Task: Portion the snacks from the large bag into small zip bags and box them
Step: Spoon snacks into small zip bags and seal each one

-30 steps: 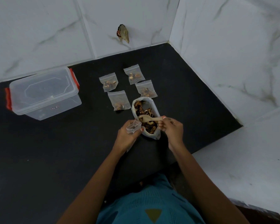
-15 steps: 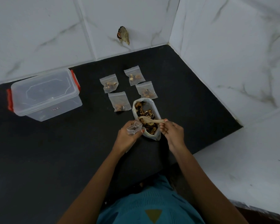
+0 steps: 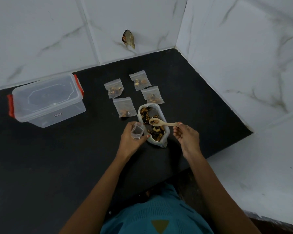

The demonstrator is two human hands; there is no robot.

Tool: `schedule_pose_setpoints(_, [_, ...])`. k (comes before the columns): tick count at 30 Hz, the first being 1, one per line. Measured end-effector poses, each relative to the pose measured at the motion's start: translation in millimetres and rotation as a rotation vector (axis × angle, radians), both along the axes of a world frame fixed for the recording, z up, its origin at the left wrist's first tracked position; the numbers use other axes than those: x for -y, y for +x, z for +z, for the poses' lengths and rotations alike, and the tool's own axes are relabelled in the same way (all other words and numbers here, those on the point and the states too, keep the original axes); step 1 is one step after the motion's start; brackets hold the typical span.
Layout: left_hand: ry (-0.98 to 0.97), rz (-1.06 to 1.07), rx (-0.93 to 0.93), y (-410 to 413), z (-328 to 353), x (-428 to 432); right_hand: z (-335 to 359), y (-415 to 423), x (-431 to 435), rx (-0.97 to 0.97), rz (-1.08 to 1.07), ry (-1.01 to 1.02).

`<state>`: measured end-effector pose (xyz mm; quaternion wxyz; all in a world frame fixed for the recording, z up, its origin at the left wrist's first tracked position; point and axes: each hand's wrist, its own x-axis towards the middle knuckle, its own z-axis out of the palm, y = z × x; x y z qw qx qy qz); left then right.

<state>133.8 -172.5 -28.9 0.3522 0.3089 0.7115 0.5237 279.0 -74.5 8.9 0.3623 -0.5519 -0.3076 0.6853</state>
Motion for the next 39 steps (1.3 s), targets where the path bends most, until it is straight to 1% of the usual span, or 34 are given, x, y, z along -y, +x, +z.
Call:
schedule_pose_setpoints(4, [-0.015,0.028,-0.082,0.4,-0.3,-9.6,15.8,4.4,1.9,0.032,0.049,0.126])
schedule_pose_setpoints(9, [-0.016,0.030,-0.088,4.5,1.4,-21.4,39.6,4.8,10.4,0.040,0.132,0.278])
schedule_pose_setpoints(12, [0.013,0.030,-0.112,7.5,6.2,-26.9,49.0,3.8,16.8,0.112,0.189,0.413])
schedule_pose_setpoints(16, [0.078,0.053,-0.143,11.6,13.1,-30.2,51.2,-0.5,23.1,0.235,0.259,0.648])
schedule_pose_setpoints(20, [0.082,0.038,-0.131,14.7,18.1,-32.1,51.0,-4.0,28.0,0.386,0.379,0.982])
schedule_pose_setpoints(23, [0.114,0.006,-0.090,17.4,24.7,-31.4,51.1,-6.4,30.9,0.419,0.475,1.172])
schedule_pose_setpoints(25, [0.141,-0.025,-0.052,18.5,29.1,-29.8,51.1,-7.3,30.9,0.412,0.516,1.219])
schedule_pose_setpoints(28, [0.160,-0.043,-0.046,18.8,29.6,-27.7,51.0,-6.0,28.8,0.401,0.535,1.266])
schedule_pose_setpoints(30, [0.162,-0.001,-0.056,18.2,30.1,-26.7,51.5,-4.3,27.4,0.411,0.541,1.307])
schedule_pose_setpoints(33, [0.206,0.066,-0.087,15.9,30.7,-27.3,48.3,-2.9,26.9,0.463,0.558,1.423])
schedule_pose_setpoints(36, [0.204,0.067,-0.046,15.1,33.2,-27.3,42.6,-1.6,28.1,0.508,0.575,1.521])
schedule_pose_setpoints(39, [0.209,0.057,-0.023,15.0,31.5,-27.1,41.6,0.6,28.9,0.475,0.552,1.481])
